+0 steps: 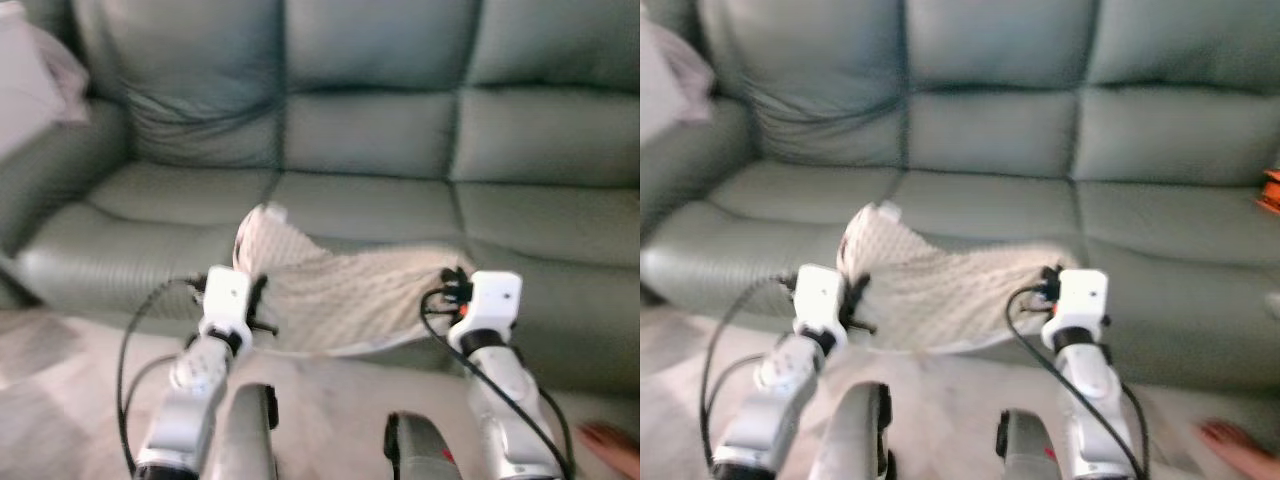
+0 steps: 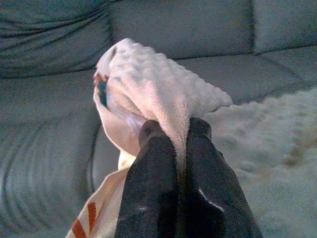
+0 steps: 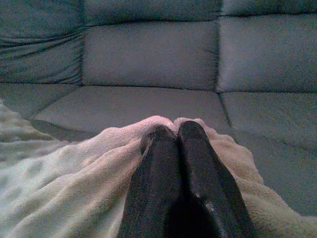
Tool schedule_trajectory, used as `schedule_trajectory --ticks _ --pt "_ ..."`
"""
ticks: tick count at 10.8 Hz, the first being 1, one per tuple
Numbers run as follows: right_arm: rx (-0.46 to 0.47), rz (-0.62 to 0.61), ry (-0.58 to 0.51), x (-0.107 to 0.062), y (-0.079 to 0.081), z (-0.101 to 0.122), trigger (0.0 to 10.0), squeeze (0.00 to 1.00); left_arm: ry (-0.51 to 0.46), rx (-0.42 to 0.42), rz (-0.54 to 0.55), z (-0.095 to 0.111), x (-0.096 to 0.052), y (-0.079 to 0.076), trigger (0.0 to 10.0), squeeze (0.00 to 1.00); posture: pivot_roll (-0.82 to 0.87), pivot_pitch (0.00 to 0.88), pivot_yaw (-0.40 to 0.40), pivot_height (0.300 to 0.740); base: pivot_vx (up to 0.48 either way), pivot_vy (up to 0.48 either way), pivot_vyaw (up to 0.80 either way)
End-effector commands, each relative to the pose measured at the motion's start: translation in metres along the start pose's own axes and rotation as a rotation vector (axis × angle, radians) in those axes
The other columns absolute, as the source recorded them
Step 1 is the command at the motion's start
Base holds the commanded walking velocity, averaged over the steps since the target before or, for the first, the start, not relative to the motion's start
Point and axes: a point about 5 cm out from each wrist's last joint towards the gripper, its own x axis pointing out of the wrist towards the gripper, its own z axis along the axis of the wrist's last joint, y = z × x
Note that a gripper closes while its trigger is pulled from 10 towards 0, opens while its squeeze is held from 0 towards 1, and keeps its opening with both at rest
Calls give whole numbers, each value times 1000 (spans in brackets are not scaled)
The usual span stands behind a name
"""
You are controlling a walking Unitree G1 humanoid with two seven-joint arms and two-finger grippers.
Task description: Move the pillow to the sofa
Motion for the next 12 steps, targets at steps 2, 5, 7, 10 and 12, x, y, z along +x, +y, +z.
schedule_trajectory --ticks 2,5,7,10,12 --pt "-6 -7 -41 4 -2 10 10000 0 -57 8 -21 14 4 -1 10000 0 -48 0 47 630 0 0 0" --pt "-18 -1 -48 5 -1 11 10000 0 -73 -4 -57 17 6 -6 10000 0 -51 0 45 630 204 0 0" --pt "-22 -1 -48 6 -1 12 10000 0 -72 -10 -62 17 6 -7 10000 0 -52 0 46 630 373 0 0" --pt "-24 2 -48 7 0 12 10000 0 -70 -13 -73 17 6 -9 10000 0 -54 0 48 630 403 0 0" --pt "-26 2 -46 7 0 12 10000 0 -67 -13 -78 16 6 -10 10000 0 -56 0 48 630 399 0 0"
